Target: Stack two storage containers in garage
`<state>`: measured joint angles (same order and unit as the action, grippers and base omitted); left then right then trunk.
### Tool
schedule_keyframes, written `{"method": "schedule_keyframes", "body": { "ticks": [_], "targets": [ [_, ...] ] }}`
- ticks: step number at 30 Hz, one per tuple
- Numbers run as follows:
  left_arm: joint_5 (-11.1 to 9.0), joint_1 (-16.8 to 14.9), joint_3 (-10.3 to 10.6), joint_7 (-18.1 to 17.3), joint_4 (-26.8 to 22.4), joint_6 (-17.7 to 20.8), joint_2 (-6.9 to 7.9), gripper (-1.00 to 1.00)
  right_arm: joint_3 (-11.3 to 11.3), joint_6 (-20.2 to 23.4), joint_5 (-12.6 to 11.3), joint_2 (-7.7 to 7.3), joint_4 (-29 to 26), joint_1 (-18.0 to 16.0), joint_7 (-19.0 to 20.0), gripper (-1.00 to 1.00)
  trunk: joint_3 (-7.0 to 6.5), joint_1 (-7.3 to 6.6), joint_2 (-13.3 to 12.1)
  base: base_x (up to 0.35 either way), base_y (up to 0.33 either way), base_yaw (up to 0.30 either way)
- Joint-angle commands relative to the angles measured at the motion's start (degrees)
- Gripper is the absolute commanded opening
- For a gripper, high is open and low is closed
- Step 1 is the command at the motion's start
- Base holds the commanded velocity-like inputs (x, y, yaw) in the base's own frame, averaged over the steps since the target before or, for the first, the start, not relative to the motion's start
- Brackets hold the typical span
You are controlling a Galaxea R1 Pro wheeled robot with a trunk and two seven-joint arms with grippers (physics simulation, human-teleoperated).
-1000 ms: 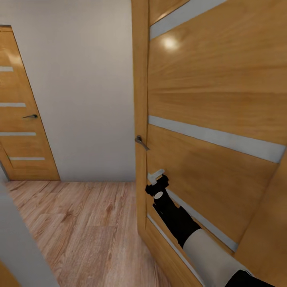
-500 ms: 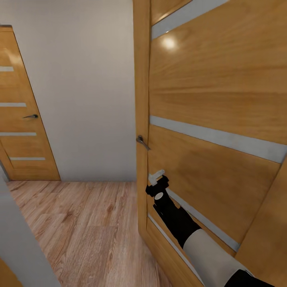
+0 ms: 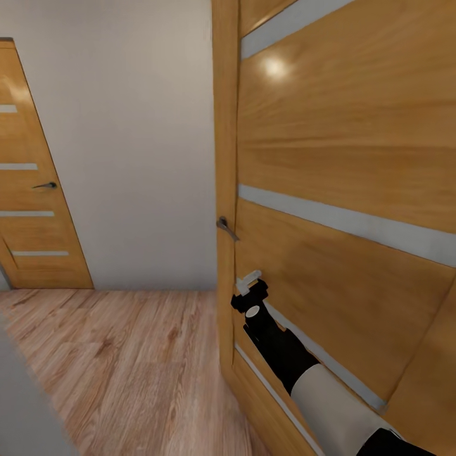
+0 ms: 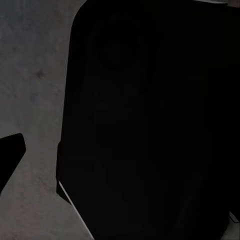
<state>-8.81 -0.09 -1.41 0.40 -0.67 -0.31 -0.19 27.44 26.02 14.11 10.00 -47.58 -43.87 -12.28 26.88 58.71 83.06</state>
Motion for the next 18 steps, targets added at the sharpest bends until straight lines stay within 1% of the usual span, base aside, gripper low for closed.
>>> {"method": "schedule_keyframes", "body": {
  "ticks": [1,10,13,18],
  "targets": [
    [-0.41,0.0,-0.1,0.04,-0.04,-0.04,0.0,1.0,0.07,0.59,1.27,0.0,-0.06,-0.07,-0.45,1.0,0.05,0.02,0.02,0.267,-0.001,0.0],
    [-0.41,0.0,-0.09,0.04,-0.04,-0.04,0.02,1.0,0.07,0.6,1.45,0.0,-0.06,-0.07,-0.71,1.0,0.05,0.02,0.02,0.282,0.0,0.0],
    [-0.4,0.0,-0.09,0.04,-0.07,-0.04,0.02,1.0,0.03,0.54,1.83,0.0,-0.03,-0.07,-0.72,1.0,0.05,0.02,0.02,0.081,0.0,0.0],
    [-0.41,0.0,-0.1,0.04,-0.08,-0.04,0.02,1.0,-0.01,0.56,1.96,0.0,0.01,-0.07,-0.87,1.0,0.05,0.02,0.02,0.014,0.0,0.0]
  ]
}}
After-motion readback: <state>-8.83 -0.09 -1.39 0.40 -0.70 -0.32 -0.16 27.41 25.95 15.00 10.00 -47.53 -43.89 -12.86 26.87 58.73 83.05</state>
